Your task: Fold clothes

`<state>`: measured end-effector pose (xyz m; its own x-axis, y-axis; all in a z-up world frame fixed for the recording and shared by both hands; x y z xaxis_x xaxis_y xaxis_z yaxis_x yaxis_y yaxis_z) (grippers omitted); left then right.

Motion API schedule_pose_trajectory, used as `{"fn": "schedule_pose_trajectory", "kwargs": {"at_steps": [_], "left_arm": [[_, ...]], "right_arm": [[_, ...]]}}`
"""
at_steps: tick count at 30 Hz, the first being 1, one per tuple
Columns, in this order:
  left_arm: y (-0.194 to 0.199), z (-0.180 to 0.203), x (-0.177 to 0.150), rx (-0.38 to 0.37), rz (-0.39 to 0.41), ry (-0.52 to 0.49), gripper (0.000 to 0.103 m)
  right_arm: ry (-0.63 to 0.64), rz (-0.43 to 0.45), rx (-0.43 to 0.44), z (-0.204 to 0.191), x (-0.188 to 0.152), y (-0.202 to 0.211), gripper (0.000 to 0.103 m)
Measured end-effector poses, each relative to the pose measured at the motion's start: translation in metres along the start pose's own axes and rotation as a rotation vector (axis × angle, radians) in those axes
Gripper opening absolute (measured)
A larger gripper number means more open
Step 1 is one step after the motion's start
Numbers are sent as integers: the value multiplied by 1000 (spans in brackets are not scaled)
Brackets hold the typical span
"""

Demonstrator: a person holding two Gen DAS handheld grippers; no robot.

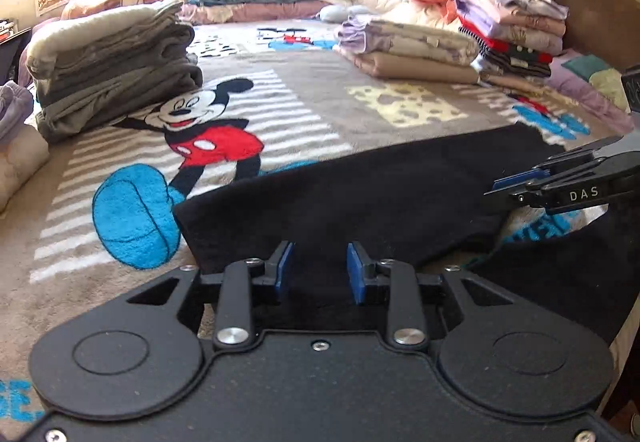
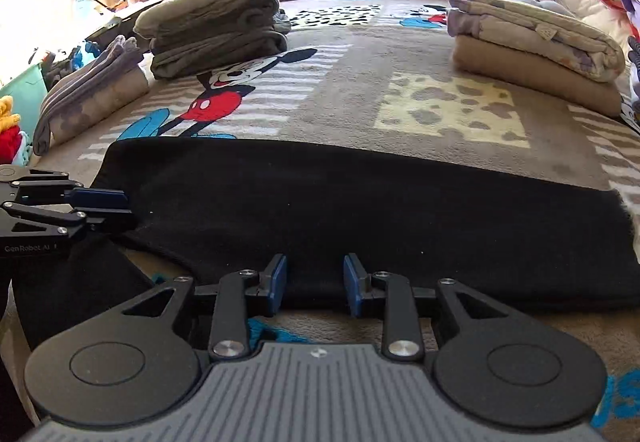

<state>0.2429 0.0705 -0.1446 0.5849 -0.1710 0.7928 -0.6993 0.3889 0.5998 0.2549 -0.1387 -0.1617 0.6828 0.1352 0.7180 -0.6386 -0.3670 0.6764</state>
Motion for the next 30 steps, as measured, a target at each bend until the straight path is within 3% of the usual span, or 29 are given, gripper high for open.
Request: {"fn": "schedule_pose_trajectory", "kwargs": {"at_steps": [3,5,7,9,13,16,20,22,25,30], "left_arm": [[-14,9,-6,6,-55,-18,29],[-20,12,-11,37,-71,-29,29],[-11,9,-10,39,-38,10,29],[0,1,-12,74,-6,58,29],[27,-6,-15,127,60,100,29],[51,0,-18,148,108,75,29],[84,15,-32,242,147,-138,30],[99,26,-43,291,156,-280,47],[107,49,-72,326,106,-533,49],[82,69,-107,393,-1,-853,49]], "right_arm": [[73,101,10,-15,10,19,34],[98,77,36,-26,7,13,34],[157,-15,12,-33,-4,-9,37],[191,1,-2,-37,-8,-8,38],[121,47,24,-30,-11,33,44],[149,79,16,-22,-25,67,44],[234,139,11,-17,-36,115,44],[318,148,0,-17,-42,133,46],[480,89,-41,-19,-67,139,48],[750,-10,-109,-21,-107,151,49]]}}
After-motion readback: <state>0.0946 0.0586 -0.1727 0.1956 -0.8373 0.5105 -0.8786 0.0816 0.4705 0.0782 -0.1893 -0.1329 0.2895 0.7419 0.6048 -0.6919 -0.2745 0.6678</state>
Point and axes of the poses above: each gripper's, at about its wrist camera, not at the fingertips, and y roughly against the way its jaws point, z to its right, x to its top, the point moved 7 cm from there along -y, roughly the way its jaws point, and after that the axes turned 3 degrees about y, right-handed, at the moved point
